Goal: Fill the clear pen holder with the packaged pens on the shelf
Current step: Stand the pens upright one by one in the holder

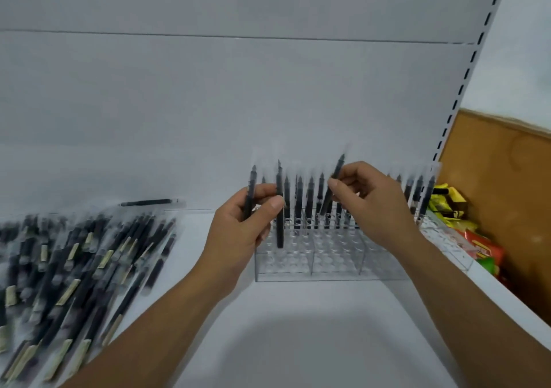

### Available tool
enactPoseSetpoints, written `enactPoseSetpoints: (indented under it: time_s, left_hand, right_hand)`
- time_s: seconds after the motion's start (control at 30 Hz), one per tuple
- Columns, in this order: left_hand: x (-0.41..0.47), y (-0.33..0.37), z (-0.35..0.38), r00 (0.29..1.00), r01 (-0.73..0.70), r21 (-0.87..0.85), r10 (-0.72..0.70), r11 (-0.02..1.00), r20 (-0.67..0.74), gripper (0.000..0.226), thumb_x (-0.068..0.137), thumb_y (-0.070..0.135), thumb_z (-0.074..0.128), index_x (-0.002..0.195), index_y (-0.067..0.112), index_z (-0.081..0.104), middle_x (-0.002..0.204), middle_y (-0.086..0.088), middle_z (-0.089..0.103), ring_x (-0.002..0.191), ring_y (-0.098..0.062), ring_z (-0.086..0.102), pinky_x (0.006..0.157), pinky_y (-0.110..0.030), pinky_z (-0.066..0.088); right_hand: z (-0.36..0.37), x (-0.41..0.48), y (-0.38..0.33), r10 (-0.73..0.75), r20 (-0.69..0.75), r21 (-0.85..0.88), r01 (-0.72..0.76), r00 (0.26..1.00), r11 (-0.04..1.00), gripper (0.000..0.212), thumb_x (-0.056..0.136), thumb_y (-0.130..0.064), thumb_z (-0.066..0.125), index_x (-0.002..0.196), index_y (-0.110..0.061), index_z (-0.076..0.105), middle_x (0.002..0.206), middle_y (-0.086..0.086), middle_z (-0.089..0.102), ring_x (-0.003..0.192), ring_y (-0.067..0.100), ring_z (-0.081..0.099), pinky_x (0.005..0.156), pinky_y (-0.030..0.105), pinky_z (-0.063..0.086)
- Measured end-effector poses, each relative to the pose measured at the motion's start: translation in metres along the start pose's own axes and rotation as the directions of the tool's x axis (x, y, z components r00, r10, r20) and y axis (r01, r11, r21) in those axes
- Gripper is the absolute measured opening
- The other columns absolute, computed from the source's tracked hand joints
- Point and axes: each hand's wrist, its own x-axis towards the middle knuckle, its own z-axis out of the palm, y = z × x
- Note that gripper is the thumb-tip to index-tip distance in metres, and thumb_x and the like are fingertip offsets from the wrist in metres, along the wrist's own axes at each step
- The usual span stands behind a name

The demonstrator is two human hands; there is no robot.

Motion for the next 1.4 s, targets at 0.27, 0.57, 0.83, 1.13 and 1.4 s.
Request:
enactPoseSetpoints:
  time_s: [0.27,0.57,0.83,1.13,1.4]
  left_hand:
    - [-0.007,-0.003,-0.003,0.995,-0.065,0.094,0.058,0.993,0.083,0.013,0.086,0.017,0.068,0.097,0.023,0.068,0.068,0.012,0.062,0.052,-0.006,0.044,0.052,-0.015,0.041]
    - [-0.009,-0.006,-0.002,0.985,-0.125,0.149,0.105,0.981,0.139,0.011,0.083,0.018,0.071,0.089,0.027,0.071,0.067,0.011,0.062,0.054,-0.007,0.044,0.054,-0.016,0.043]
    - [-0.009,-0.007,0.001,0.979,-0.159,0.197,0.129,0.967,0.156,0.009,0.085,0.017,0.07,0.094,0.02,0.071,0.059,0.01,0.058,0.049,-0.004,0.044,0.052,-0.014,0.041]
    - [-0.01,-0.003,0.002,0.986,-0.095,0.137,0.074,0.986,0.15,0.031,0.104,0.031,0.033,0.106,0.019,0.062,0.083,0.002,0.067,0.05,-0.008,0.041,0.047,-0.012,0.035]
    - [-0.011,-0.003,0.001,0.982,-0.08,0.15,0.051,0.985,0.183,0.025,0.104,0.027,0.035,0.094,0.018,0.056,0.073,0.0,0.063,0.049,-0.009,0.04,0.046,-0.012,0.034]
  right_hand:
    - [0.005,-0.001,0.002,0.123,0.183,-0.375,-0.046,0.975,0.926,0.01,0.089,-0.04,0.067,0.087,-0.032,0.062,0.077,-0.018,0.061,0.072,0.0,0.056,0.063,0.022,0.043]
    - [-0.012,-0.007,-0.006,0.076,0.053,-0.314,-0.056,0.996,0.948,0.016,0.088,-0.046,0.065,0.084,-0.031,0.069,0.074,-0.014,0.065,0.064,-0.003,0.056,0.063,0.019,0.046]
    - [0.005,-0.022,-0.033,-0.006,0.343,0.253,-0.086,0.939,0.964,0.021,0.075,-0.042,0.07,0.085,-0.023,0.073,0.075,0.011,0.063,0.062,0.012,0.049,0.056,0.021,0.04]
    - [-0.019,-0.003,-0.021,0.211,-0.143,0.453,-0.126,0.967,0.883,0.006,0.094,-0.022,0.063,0.095,-0.02,0.069,0.085,-0.005,0.072,0.059,0.006,0.056,0.053,0.019,0.045]
    - [-0.01,-0.003,0.002,0.076,-0.131,-0.077,-0.087,0.988,0.993,0.013,0.092,-0.034,0.065,0.1,-0.025,0.067,0.084,-0.008,0.068,0.067,0.005,0.063,0.066,0.021,0.052]
